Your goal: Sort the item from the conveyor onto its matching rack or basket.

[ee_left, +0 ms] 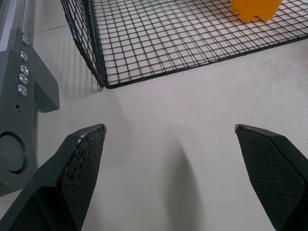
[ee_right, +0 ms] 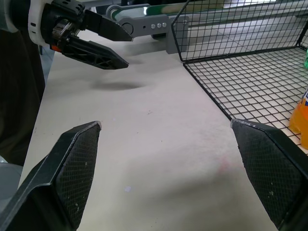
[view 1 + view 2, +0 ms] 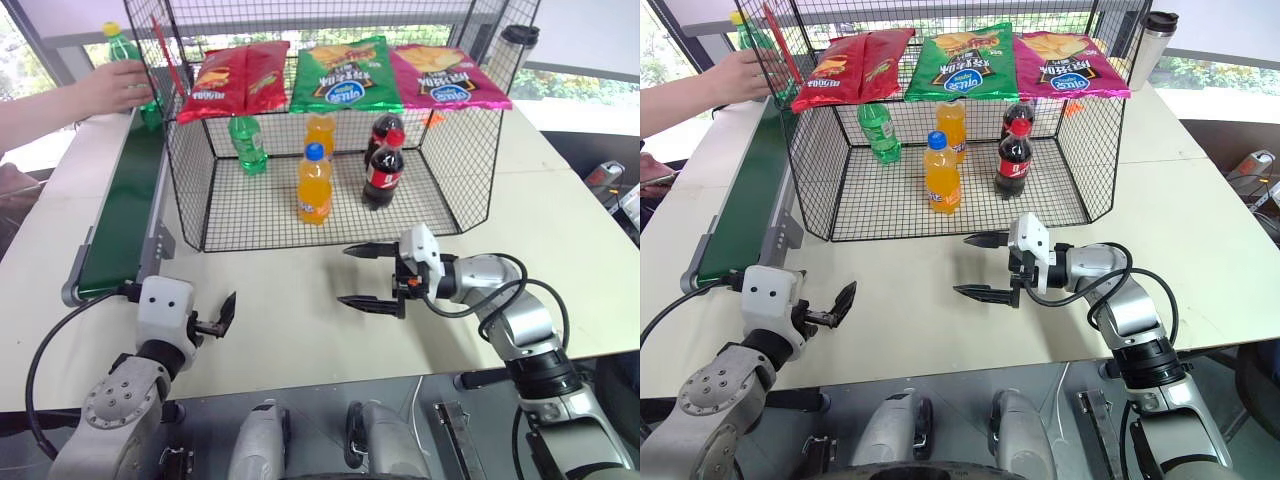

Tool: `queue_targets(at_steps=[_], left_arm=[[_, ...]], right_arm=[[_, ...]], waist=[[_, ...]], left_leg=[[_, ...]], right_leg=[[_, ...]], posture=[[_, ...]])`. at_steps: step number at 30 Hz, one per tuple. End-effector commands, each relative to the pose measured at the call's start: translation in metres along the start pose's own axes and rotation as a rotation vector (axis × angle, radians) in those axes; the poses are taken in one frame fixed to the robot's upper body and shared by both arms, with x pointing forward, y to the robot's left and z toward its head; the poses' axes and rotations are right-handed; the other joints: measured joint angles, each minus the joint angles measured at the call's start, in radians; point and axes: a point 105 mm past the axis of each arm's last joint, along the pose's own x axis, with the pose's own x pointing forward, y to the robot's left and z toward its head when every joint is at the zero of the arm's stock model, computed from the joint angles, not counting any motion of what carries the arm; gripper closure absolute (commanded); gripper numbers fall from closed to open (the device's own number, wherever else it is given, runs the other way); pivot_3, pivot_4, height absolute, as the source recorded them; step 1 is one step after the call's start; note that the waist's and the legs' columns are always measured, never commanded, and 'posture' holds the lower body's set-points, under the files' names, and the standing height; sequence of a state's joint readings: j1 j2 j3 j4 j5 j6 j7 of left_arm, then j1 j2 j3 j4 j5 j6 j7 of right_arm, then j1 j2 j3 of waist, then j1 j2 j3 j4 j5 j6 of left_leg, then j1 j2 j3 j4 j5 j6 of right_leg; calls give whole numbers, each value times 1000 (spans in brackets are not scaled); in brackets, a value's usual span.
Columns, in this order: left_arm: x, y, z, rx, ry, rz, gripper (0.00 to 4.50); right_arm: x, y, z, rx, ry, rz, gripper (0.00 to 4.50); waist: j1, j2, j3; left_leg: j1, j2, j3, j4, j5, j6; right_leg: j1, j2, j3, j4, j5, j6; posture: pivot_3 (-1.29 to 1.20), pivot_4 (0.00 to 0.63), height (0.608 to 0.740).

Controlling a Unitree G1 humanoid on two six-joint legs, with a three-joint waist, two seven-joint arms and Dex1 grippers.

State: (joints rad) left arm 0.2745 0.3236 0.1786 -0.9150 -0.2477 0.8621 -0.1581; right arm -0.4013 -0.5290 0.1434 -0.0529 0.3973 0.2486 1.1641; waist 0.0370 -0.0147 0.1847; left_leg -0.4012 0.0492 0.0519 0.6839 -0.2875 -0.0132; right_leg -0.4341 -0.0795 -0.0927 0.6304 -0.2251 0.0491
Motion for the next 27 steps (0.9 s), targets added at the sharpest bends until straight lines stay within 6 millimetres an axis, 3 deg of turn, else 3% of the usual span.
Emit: queue_targets(at_steps=[1, 16, 27], left_arm=[[-3, -2, 12, 23, -55, 4, 25], [-8, -3, 16, 9, -77, -6, 25], [-15, 12, 23, -47, -154, 101, 25]], right_arm=[[0, 1, 7, -26, -22, 1, 0], [0, 1, 10, -28, -18, 8, 0], [0, 2, 11, -28, -15, 12, 0]], waist=[[0, 0, 0], [0, 0, 0], [0, 0, 0]], left_leg=[[0, 0, 0, 0, 0, 0], [0, 0, 0, 0, 0, 0], [0, 0, 0, 0, 0, 0]], right_leg=[[0, 0, 0, 0, 0, 0], [0, 0, 0, 0, 0, 0], [0, 0, 0, 0, 0, 0]], posture=[[0, 150, 740], [0, 150, 740], [0, 150, 740]])
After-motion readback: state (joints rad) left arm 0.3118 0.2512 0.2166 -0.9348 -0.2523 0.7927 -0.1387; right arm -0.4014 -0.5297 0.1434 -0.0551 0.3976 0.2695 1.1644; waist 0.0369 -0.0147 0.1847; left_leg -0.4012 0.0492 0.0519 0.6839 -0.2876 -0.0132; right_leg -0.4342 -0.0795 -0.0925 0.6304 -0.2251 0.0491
